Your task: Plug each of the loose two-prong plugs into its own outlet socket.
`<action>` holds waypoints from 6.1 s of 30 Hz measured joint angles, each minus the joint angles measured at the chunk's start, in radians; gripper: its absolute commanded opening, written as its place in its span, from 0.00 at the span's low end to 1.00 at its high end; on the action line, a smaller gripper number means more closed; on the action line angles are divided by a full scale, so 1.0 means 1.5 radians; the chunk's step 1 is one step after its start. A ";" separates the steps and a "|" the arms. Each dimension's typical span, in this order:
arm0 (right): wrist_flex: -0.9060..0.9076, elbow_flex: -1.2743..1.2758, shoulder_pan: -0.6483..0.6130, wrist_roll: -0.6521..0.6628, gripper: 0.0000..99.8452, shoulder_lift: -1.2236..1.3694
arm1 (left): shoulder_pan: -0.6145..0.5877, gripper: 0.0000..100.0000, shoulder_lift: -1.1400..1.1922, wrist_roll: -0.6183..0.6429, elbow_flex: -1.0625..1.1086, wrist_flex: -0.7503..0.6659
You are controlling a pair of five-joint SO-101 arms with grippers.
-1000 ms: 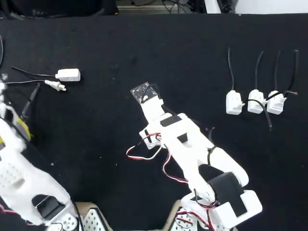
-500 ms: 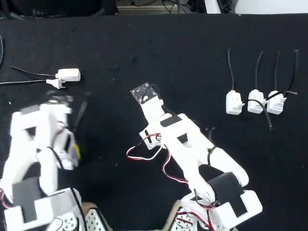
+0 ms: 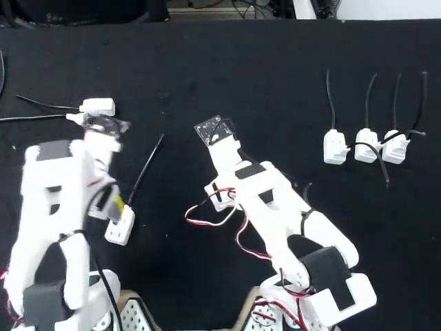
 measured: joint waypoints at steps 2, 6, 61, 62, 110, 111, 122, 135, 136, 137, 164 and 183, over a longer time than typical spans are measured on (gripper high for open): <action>0.000 0.000 0.000 0.000 0.14 0.000 | -0.042 0.20 0.000 -0.037 -0.004 -0.016; 0.000 0.000 0.000 0.000 0.14 0.000 | -0.135 0.20 0.000 -0.107 0.031 -0.119; 0.015 0.053 0.216 -0.079 0.14 -0.171 | 0.275 0.20 -0.008 0.149 0.216 -0.272; 0.015 0.053 0.222 -0.088 0.14 -0.171 | 0.275 0.20 -0.008 0.170 0.222 -0.297; 0.012 0.053 0.206 -0.098 0.14 -0.171 | -0.181 0.21 0.673 0.031 -0.773 -0.094; 0.012 0.053 0.206 -0.098 0.14 -0.171 | -0.172 0.21 0.697 0.044 -0.804 -0.092; 0.012 0.053 0.206 -0.098 0.14 -0.171 | -0.143 0.21 0.867 0.256 -1.123 0.006; 0.012 0.053 0.206 -0.098 0.14 -0.171 | -0.119 0.21 1.057 0.450 -1.333 -0.012; 0.012 0.053 0.206 -0.098 0.14 -0.171 | -0.119 0.21 1.066 0.465 -1.346 -0.012; 0.012 0.053 0.206 -0.098 0.14 -0.171 | -0.119 0.21 1.074 0.479 -1.359 -0.012; 0.012 0.053 0.206 -0.098 0.14 -0.171 | -0.129 0.03 1.138 0.619 -1.433 0.111; 0.012 0.053 0.206 -0.098 0.14 -0.171 | -0.091 0.03 0.818 0.512 -1.126 0.179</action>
